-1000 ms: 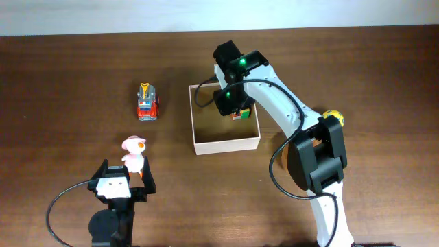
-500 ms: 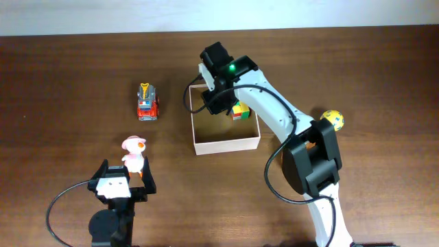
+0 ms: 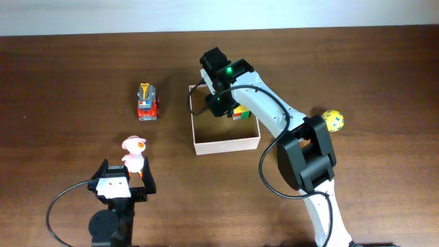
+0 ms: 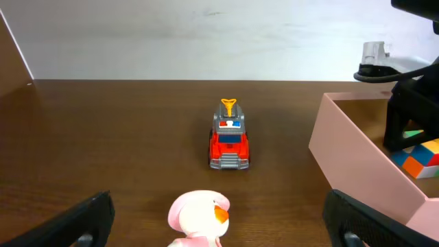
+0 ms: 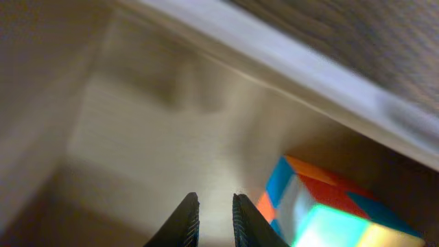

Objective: Pack container
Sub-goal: 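Adjust the cube inside the box and open the right gripper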

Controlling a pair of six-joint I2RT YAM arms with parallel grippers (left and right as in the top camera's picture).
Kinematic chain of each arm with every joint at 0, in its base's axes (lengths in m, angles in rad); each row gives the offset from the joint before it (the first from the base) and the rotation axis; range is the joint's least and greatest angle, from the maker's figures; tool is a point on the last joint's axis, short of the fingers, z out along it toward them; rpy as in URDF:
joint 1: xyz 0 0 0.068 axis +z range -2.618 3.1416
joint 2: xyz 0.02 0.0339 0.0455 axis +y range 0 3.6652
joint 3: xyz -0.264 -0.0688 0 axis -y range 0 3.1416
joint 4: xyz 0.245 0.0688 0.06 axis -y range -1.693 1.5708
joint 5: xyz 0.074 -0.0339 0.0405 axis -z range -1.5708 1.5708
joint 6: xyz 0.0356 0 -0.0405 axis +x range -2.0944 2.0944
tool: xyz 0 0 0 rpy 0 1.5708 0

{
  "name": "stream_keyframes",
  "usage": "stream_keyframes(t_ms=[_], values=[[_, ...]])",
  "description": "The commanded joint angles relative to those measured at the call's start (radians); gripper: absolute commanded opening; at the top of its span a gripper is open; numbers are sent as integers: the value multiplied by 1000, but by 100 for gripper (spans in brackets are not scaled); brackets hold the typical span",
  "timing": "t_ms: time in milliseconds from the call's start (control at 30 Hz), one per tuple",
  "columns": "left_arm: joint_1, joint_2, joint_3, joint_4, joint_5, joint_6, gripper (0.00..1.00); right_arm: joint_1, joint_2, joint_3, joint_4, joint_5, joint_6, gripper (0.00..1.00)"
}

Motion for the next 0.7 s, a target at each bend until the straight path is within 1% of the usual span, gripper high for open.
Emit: stream_keyframes(t_ms=[0,233,467,667], values=[[6,-10,-13,3,15,19,99,0,9,19,-5,94,-4,20],[6,-10,-13,2,15,19,99,0,9,19,-18,115,-4,21],[6,-10,-13,2,15,19,99,0,9,19,-41,227,-3,21],[6,-10,-13,2,15,19,99,2,8,22,-43,215,-4,22]])
